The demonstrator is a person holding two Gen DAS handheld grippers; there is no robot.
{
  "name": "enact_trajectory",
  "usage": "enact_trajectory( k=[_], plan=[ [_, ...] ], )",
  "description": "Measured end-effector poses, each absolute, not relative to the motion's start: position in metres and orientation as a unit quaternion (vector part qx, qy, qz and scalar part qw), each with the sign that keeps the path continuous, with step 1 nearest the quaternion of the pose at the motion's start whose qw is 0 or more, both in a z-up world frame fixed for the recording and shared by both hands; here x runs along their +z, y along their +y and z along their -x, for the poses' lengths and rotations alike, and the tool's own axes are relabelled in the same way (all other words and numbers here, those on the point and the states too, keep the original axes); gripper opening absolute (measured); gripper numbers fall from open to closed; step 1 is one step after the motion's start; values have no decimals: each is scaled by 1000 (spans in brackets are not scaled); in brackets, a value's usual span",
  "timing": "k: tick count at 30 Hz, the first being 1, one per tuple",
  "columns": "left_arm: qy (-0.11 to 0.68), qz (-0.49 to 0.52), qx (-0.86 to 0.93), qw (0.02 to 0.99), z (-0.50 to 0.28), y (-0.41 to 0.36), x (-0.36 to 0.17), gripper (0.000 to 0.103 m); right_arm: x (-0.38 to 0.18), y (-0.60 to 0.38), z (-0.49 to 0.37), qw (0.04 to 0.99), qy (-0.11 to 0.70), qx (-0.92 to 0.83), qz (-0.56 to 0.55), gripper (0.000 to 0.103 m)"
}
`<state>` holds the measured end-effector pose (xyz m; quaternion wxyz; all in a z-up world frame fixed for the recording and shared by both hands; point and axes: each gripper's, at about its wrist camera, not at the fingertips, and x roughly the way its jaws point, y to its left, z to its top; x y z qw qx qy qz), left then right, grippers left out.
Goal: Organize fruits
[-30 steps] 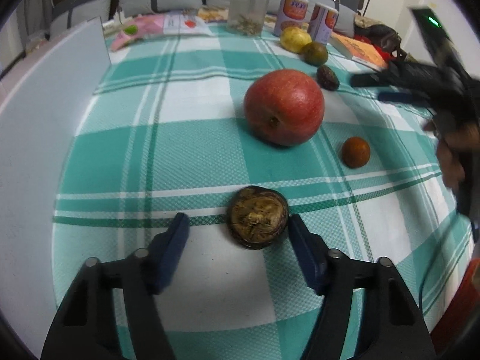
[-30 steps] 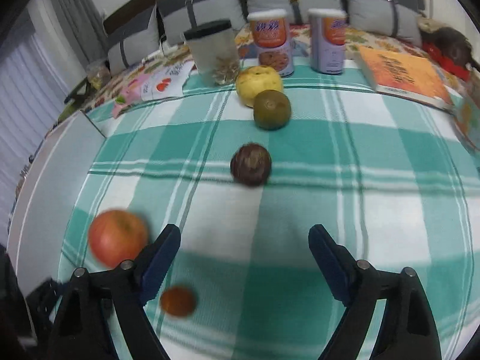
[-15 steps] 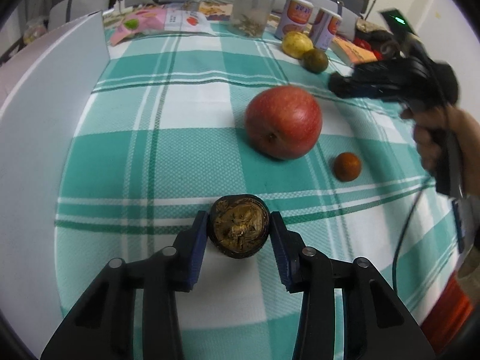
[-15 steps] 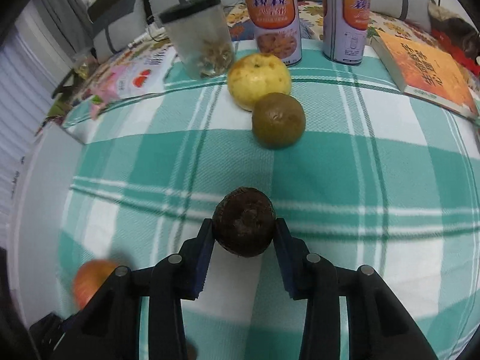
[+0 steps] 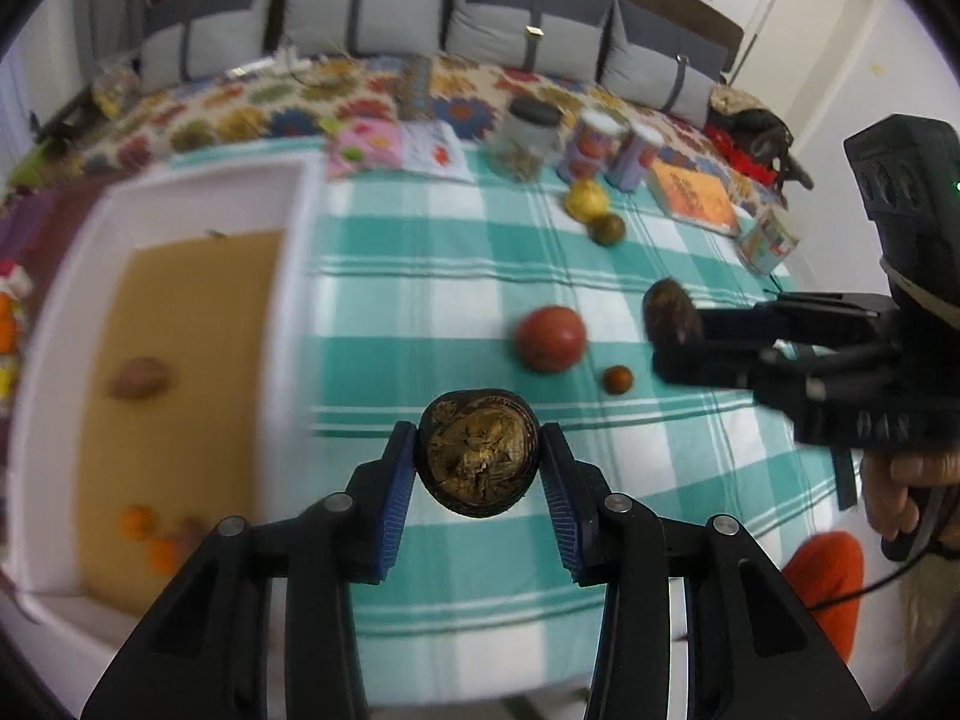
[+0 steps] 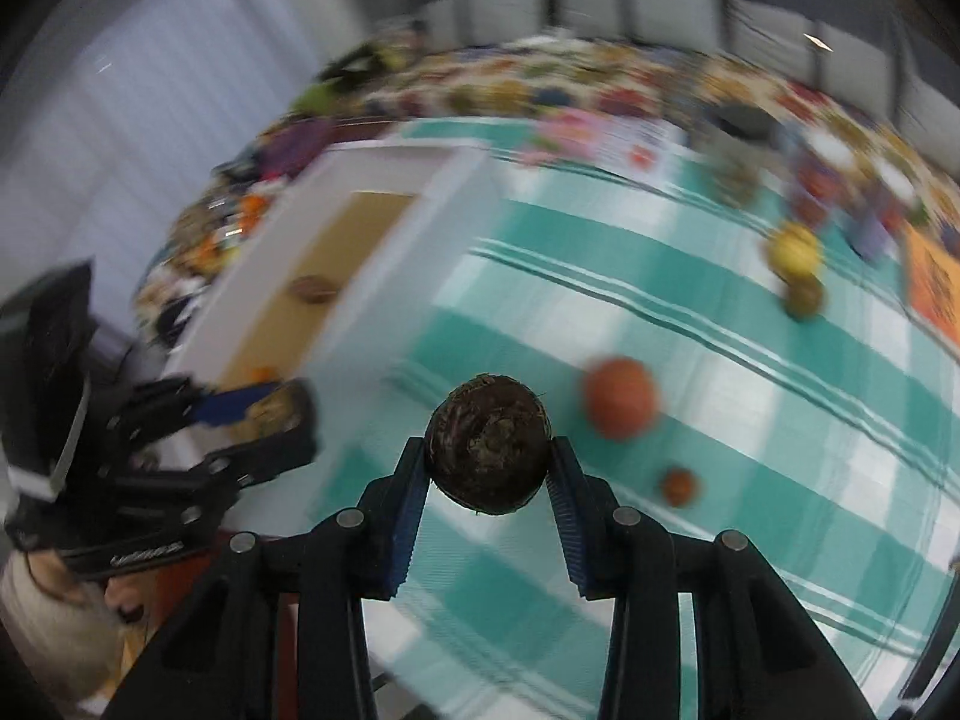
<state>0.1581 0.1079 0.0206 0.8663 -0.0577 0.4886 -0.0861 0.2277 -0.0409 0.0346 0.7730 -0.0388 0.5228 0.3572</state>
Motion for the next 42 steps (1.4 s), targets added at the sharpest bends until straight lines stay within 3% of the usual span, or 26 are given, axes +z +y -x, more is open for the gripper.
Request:
enact_trajectory(
  k=[4,7,16,26,30,40,42],
  plan=[
    [475,59,-40,877,-142,168,50,42,61,30,-205,763,500,405,67,40],
    [475,66,10,877,-143,217,39,42,57,84,-201,753,499,420,84,40],
    [522,119,86,840,-158,306,-63,42,-42,189,-219,729,551,383,132,40],
    [559,130,122,810,-171,335,-104,45,-97,232,-228,716,587,341,162,42],
    [544,126,146,817,-167,344,-88,74,-80,231,-232,730,575,337,152,46],
    [429,101,112,891,-129,284,18,77,34,155,-207,799,467,363,110,51],
    [406,105,85,904,-119,255,31,78,48,123,-199,816,445,354,102,61]
  ],
)
